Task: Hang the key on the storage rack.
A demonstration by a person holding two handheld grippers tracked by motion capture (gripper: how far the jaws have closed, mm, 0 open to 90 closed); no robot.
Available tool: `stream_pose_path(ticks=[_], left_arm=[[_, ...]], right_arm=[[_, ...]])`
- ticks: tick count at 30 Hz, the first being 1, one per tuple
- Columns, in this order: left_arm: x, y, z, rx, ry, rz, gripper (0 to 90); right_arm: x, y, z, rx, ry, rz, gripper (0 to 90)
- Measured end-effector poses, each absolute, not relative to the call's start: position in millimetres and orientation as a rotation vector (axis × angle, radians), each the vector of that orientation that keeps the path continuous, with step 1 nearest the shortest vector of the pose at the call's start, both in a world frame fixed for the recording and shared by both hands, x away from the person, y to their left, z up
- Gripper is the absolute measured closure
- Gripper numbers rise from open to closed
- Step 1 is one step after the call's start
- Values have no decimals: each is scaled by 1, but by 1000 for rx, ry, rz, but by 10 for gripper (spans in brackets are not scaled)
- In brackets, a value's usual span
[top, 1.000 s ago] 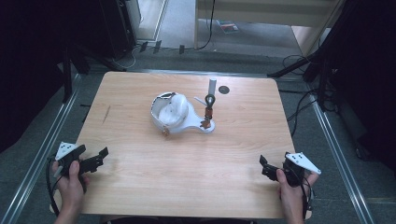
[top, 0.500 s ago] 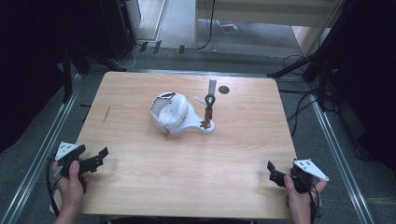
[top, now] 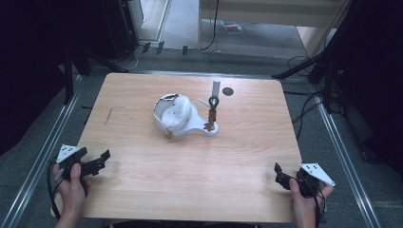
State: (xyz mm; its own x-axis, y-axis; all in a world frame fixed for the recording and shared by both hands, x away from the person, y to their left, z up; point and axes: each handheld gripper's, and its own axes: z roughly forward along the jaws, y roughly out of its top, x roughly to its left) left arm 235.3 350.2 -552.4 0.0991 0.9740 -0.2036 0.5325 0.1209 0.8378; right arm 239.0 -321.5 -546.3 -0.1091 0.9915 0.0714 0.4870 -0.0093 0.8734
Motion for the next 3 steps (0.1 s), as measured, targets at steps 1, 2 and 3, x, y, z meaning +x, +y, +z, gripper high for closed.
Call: stream_pose_path(ticks=[1, 2, 3], left_arm=[[236, 350, -552, 1526, 1547, 656, 52], [236, 350, -552, 1525, 1548, 657, 52], [236, 350, -552, 1529, 1550, 658, 52]], right_arm=[[239, -322, -546, 1549, 1655, 1050, 27], [239, -321, -546, 1548, 1654, 1049, 28], [239, -321, -546, 1546, 1655, 1048, 29]])
